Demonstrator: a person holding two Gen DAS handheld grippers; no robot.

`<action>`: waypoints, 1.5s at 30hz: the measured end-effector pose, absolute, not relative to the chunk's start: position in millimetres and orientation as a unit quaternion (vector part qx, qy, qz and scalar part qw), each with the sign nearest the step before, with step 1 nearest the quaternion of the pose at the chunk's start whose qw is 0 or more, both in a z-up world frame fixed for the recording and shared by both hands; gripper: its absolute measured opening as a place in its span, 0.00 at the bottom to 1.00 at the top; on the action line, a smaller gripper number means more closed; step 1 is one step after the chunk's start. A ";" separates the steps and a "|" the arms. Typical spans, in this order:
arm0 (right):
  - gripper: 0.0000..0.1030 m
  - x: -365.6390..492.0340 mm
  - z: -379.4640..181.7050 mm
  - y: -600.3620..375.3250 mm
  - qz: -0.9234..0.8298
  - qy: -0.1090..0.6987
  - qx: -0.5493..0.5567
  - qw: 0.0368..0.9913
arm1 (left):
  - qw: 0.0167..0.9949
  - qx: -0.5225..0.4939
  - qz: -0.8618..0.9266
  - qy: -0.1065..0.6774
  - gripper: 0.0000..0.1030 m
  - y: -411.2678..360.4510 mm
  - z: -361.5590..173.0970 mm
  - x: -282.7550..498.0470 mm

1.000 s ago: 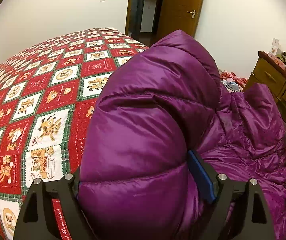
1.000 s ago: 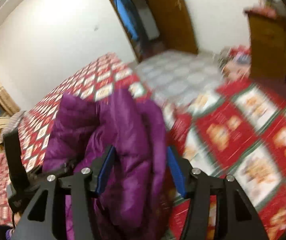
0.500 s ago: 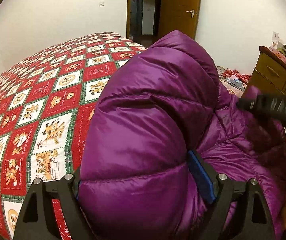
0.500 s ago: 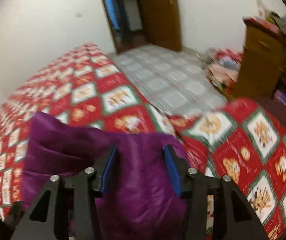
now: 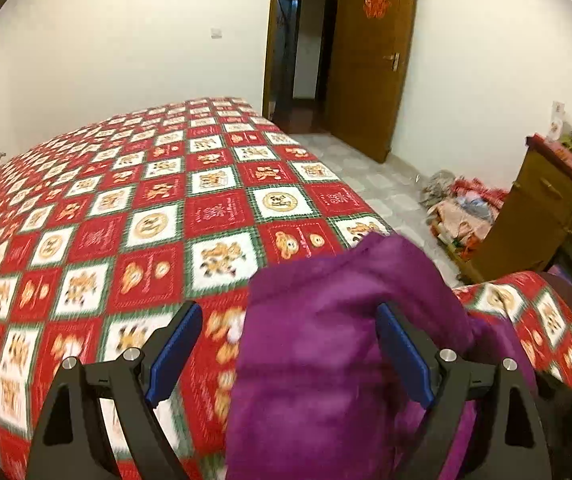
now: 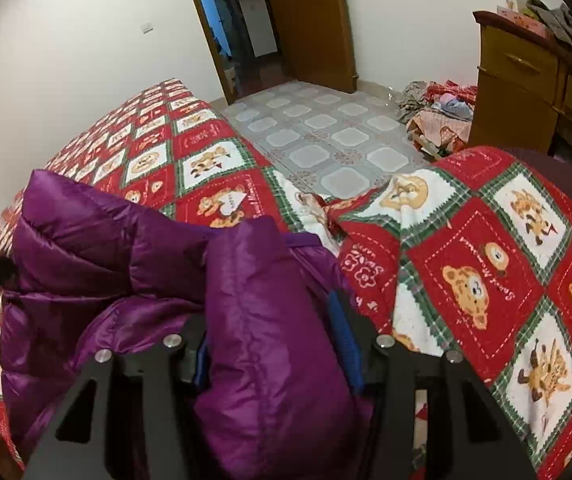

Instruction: Fold large clothes

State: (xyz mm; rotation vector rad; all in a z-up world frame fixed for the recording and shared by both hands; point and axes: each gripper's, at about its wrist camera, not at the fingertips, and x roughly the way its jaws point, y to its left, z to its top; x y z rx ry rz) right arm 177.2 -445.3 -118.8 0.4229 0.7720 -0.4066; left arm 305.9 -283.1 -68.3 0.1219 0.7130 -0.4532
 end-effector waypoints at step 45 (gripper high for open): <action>0.63 141.6 -101.8 -438.1 -0.250 0.355 0.172 0.884 | 0.882 0.061 -0.239 0.401 0.90 -243.7 -123.4 251.2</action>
